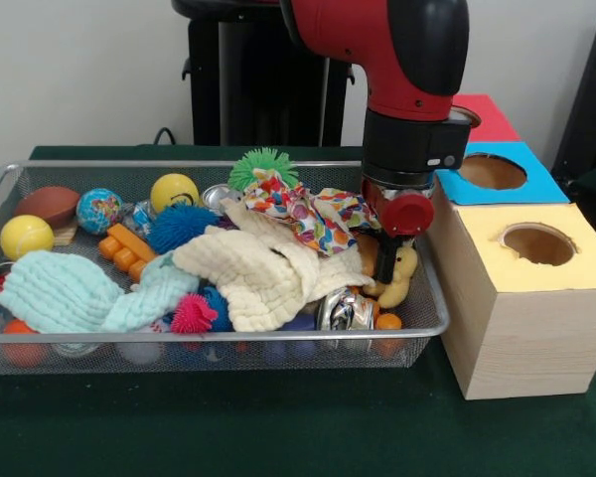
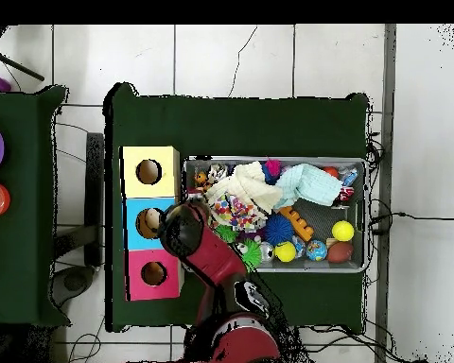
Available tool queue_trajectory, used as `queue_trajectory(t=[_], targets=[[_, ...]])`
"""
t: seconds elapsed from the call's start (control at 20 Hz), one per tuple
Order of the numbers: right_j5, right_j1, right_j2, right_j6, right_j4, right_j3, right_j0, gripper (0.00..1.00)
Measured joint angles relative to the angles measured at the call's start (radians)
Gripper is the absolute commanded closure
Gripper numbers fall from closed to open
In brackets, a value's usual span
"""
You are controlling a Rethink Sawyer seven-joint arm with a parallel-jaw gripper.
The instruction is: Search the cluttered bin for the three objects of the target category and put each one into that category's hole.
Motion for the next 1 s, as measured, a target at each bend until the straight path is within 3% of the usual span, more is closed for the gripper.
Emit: queue_trajectory(t=[0.75, 1.0], targets=[[0.004, -0.009, -0.023, 0.000, 0.037, 0.002, 0.033, 1.00], [0.113, -0.049, -0.120, 0.000, 0.034, 0.001, 0.105, 1.00]])
